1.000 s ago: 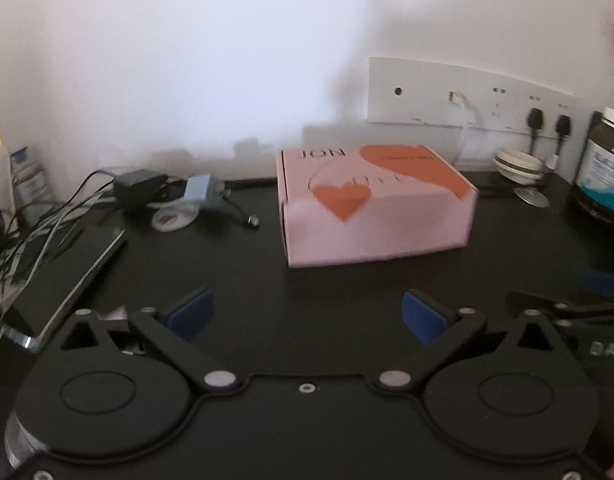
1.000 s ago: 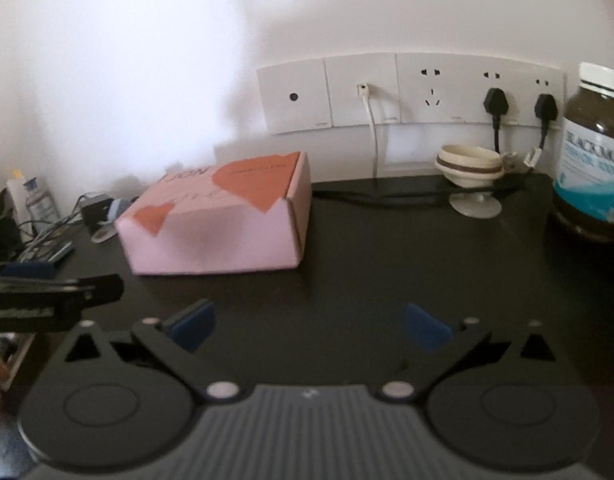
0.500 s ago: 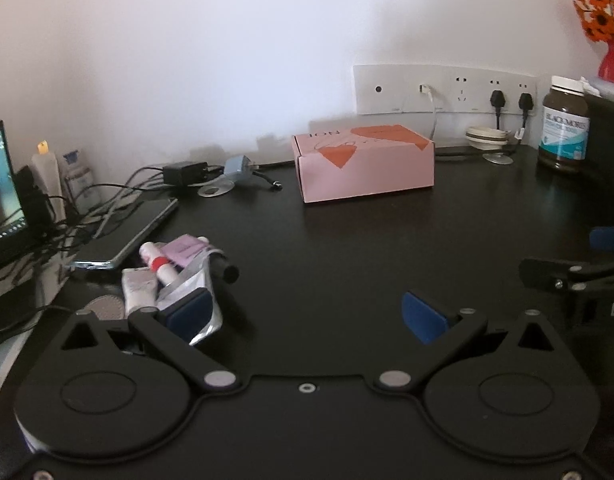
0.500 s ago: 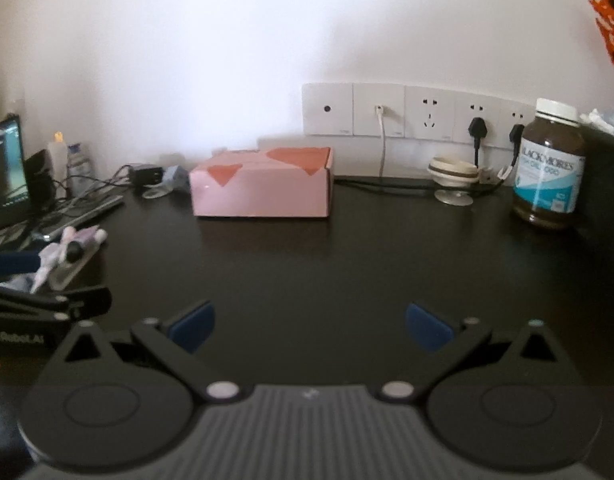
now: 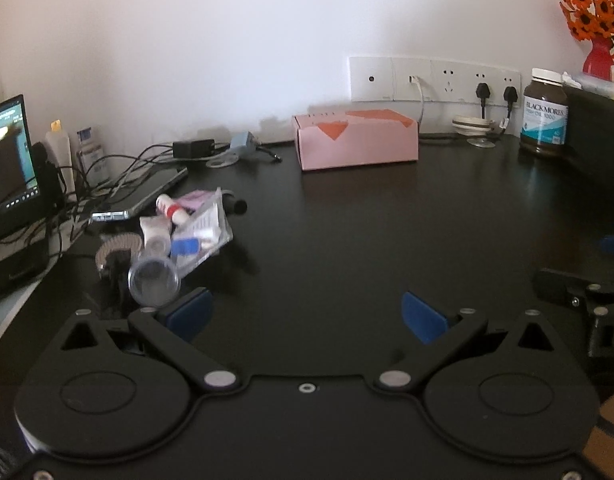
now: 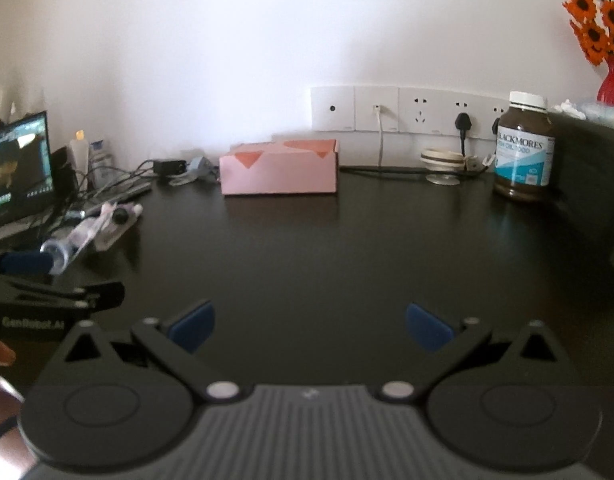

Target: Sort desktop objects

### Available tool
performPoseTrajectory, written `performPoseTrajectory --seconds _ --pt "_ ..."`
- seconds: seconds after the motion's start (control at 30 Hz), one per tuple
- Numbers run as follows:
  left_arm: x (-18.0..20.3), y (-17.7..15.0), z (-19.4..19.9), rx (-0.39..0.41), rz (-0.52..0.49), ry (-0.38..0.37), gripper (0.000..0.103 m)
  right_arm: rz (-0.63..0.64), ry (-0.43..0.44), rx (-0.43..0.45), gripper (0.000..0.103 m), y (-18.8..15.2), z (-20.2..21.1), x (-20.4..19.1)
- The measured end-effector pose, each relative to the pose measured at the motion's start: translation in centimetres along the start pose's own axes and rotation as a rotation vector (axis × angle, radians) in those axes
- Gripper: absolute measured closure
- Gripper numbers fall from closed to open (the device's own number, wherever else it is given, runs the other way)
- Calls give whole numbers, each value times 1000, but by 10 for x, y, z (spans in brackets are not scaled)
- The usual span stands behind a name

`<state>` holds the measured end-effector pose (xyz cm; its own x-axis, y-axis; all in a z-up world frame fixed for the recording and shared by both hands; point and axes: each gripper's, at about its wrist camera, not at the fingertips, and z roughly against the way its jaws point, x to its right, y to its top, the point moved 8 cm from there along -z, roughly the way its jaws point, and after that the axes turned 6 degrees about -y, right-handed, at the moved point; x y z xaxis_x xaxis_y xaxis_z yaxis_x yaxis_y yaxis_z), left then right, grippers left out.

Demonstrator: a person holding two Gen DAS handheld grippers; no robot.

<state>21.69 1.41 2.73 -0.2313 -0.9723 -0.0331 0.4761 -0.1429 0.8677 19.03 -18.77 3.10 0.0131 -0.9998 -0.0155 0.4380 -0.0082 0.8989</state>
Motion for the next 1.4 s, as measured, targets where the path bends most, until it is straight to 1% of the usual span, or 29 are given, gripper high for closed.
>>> performPoseTrajectory --seconds 0.2,0.37,0.47,0.57,0.7,0.87,1.0,1.4 --pt "6 -11 13 8 -22 9 0 -17 -14 17 1 -13 16 4" --pt "13 -20 17 -1 -28 -46 0 3 -78 32 1 -26 23 10" --pt "17 -27 16 -17 -28 -93 0 -25 -86 34 1 -32 28 15" --pt "22 -31 19 -10 -26 -142 0 -50 -106 34 1 -38 32 23" --pt "26 -34 22 -7 -36 -166 0 -68 -140 40 1 -44 37 34" --pt "25 -36 22 -8 -16 -173 0 -80 -153 40 1 -45 40 41" --pt "25 -37 23 -6 -15 -172 0 -49 -167 40 1 -47 39 38" --pt "25 -37 22 7 -9 -164 0 -34 -154 57 1 -47 34 30"
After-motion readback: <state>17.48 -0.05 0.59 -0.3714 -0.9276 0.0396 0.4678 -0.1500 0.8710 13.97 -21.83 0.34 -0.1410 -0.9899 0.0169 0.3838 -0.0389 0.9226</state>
